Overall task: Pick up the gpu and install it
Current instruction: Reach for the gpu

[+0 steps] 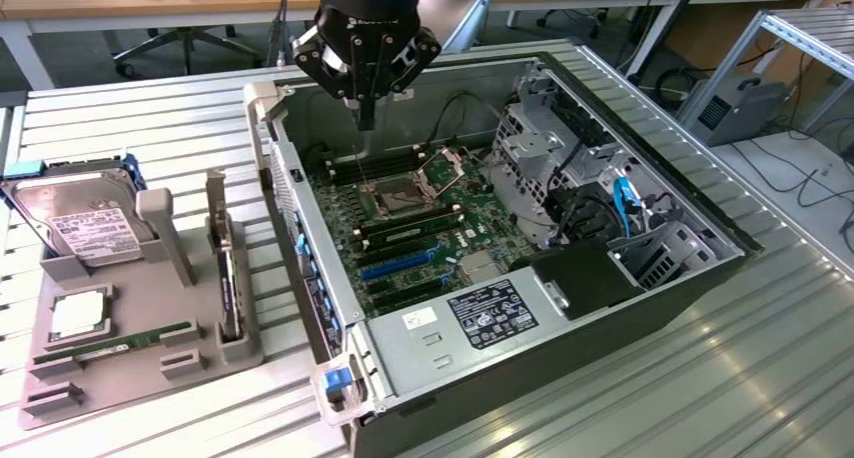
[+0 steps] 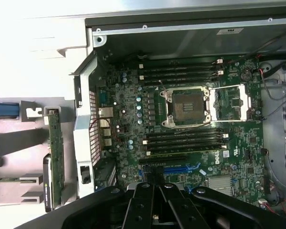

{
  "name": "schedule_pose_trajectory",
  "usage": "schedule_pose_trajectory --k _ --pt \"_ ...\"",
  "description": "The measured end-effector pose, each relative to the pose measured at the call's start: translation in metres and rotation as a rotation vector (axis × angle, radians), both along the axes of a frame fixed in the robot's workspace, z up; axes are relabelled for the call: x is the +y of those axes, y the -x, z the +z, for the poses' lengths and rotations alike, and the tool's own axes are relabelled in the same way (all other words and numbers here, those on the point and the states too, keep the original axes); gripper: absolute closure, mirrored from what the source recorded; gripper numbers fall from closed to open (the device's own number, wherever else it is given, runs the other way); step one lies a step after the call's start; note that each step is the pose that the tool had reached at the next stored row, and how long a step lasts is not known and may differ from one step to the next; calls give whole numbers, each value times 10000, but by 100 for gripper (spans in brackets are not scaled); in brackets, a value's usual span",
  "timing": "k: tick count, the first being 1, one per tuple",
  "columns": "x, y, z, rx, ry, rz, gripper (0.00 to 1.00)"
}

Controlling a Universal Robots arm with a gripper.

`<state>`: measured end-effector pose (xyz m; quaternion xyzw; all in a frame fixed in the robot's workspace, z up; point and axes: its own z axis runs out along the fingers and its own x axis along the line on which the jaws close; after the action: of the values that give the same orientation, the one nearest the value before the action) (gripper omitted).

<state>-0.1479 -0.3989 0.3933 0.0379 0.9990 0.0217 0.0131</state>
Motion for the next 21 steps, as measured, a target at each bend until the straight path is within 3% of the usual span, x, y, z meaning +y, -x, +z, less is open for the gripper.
schedule_pose_trajectory --k 21 --pt "0 60 0 0 1 0 89"
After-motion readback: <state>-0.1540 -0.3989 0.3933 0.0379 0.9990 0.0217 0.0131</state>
